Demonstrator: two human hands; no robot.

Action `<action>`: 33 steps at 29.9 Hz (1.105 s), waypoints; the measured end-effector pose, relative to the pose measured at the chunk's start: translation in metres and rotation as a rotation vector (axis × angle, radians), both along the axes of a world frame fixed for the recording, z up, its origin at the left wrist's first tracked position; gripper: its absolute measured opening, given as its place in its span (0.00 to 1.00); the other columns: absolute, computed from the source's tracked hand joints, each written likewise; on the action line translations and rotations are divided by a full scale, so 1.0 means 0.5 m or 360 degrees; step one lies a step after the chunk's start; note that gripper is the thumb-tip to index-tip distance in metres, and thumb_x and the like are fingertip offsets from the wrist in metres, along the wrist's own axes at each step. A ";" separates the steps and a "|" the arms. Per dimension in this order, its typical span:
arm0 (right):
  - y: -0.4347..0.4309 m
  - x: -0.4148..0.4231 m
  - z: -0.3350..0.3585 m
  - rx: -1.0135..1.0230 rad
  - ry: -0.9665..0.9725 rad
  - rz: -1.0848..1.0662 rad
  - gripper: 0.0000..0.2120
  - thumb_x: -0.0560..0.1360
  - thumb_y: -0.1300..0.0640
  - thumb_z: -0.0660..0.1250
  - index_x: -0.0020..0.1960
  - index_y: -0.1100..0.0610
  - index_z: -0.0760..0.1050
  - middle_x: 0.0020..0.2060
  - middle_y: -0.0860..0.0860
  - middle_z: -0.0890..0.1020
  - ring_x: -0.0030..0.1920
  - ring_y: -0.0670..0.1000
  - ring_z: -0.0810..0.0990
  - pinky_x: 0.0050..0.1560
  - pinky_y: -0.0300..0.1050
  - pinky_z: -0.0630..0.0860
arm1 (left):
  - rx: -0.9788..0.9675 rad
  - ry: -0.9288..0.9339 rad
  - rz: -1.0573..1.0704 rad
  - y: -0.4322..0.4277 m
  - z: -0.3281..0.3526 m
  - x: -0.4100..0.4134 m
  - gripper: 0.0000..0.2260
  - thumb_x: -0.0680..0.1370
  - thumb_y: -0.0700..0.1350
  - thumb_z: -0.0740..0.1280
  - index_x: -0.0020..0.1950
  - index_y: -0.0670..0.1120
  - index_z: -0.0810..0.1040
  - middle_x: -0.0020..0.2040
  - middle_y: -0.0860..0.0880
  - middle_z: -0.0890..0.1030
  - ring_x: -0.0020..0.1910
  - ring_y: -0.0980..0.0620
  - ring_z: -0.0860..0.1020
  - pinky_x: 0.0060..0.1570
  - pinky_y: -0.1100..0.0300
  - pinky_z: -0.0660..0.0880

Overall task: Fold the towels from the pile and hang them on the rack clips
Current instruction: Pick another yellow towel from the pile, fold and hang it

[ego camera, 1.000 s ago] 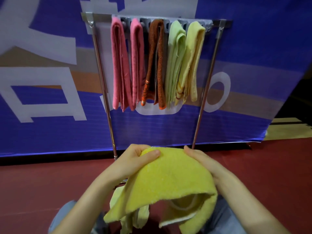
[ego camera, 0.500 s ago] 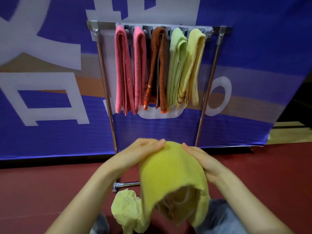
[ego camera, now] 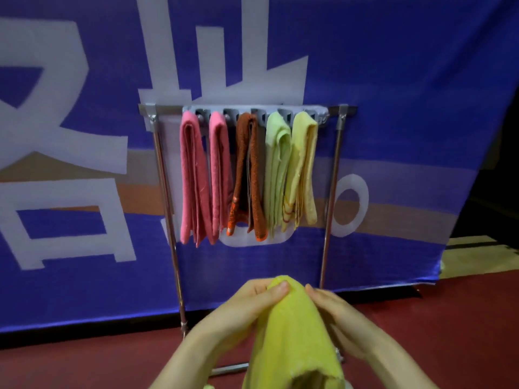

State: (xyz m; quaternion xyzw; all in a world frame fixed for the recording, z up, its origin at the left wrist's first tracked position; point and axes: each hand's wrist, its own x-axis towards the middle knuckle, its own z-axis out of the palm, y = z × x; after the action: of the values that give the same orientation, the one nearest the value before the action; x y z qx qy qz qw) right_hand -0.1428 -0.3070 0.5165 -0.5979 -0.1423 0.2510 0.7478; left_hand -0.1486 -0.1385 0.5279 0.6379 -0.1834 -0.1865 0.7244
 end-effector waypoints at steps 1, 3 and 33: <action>-0.006 -0.010 -0.006 0.0007 0.0049 -0.0074 0.33 0.51 0.42 0.78 0.50 0.61 0.82 0.42 0.54 0.86 0.43 0.48 0.84 0.41 0.36 0.78 | -0.0032 0.0021 0.0030 -0.007 -0.009 -0.001 0.12 0.70 0.48 0.63 0.42 0.43 0.82 0.38 0.50 0.84 0.37 0.57 0.81 0.41 0.66 0.76; -0.024 0.001 0.008 -0.0045 0.0042 -0.0184 0.33 0.51 0.47 0.77 0.51 0.64 0.80 0.38 0.54 0.86 0.40 0.47 0.84 0.37 0.34 0.77 | -0.0071 0.0045 -0.0003 -0.029 0.012 0.018 0.11 0.69 0.48 0.64 0.40 0.43 0.84 0.37 0.49 0.84 0.38 0.56 0.81 0.42 0.66 0.76; -0.255 0.790 0.383 -0.0220 -0.0522 -0.1191 0.12 0.74 0.48 0.64 0.46 0.58 0.75 0.37 0.53 0.80 0.38 0.51 0.78 0.36 0.43 0.74 | -0.0350 -0.0384 0.0830 -0.379 0.360 0.804 0.15 0.80 0.43 0.55 0.60 0.36 0.72 0.56 0.38 0.77 0.48 0.46 0.75 0.46 0.56 0.71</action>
State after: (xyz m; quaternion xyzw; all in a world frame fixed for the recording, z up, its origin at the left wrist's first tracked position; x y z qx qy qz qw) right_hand 0.2522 -0.4345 0.7080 -0.6893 -0.0150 -0.1278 0.7129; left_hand 0.2533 -0.3280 0.7077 0.5987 -0.1174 0.1038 0.7855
